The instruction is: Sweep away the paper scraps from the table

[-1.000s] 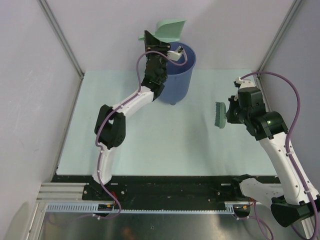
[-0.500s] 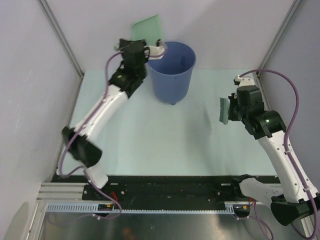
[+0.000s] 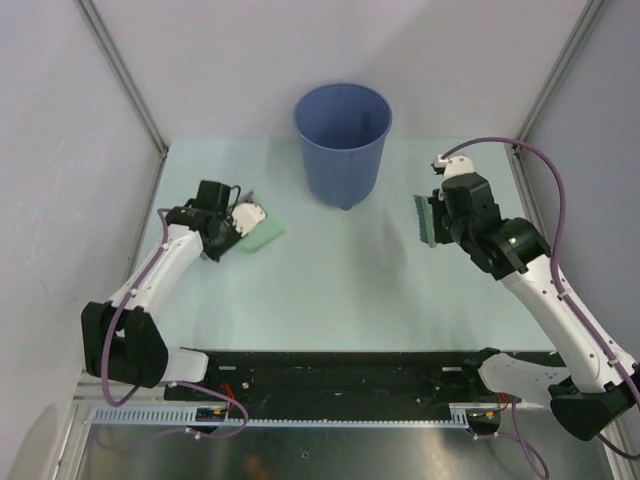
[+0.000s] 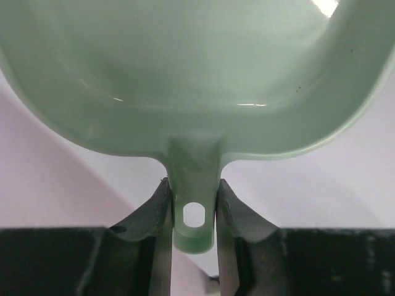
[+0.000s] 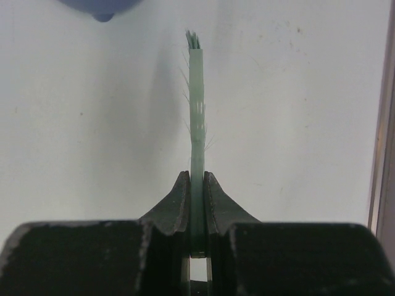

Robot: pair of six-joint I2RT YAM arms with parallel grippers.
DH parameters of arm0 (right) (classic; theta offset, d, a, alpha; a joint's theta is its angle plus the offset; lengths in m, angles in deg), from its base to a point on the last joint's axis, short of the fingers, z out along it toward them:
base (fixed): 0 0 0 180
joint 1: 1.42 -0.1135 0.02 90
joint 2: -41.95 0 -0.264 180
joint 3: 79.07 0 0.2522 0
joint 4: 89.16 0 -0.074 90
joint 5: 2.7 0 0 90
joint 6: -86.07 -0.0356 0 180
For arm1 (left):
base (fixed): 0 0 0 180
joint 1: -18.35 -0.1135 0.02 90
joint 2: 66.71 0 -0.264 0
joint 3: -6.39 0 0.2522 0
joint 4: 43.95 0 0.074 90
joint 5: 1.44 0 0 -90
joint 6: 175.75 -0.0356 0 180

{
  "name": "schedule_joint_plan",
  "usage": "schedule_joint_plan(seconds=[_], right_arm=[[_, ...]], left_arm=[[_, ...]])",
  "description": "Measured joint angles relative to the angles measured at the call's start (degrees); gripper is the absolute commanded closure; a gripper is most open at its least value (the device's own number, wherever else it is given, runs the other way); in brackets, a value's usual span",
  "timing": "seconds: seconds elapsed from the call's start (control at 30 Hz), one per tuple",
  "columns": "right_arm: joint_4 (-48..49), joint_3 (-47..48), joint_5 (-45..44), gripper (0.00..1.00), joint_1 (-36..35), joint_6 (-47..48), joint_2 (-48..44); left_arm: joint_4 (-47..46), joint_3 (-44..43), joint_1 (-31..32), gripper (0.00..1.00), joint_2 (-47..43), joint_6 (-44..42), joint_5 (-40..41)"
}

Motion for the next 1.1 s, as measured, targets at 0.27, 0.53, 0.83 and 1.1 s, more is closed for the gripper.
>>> schedule_joint_plan(seconds=[0.27,0.53,0.83,1.1], right_arm=[[0.42,0.0,-2.36,1.0,-8.17,0.85,3.91],[0.96,0.0,-6.21,1.0,-17.16,2.62,7.41],[13.07,-0.07,-14.19,1.0,-30.88,11.72,16.52],[40.3,-0.24,-16.79,1.0,-41.51,29.81,34.29]], left_arm=[[3.39,7.5,-2.01,1.0,9.57,2.78,-9.73],[2.6,7.5,-2.01,0.32,18.1,3.41,-13.16],[2.71,6.78,-3.02,0.0,8.57,6.01,-19.34],[-2.95,3.21,-14.78,0.0,-3.26,12.96,-20.98]])
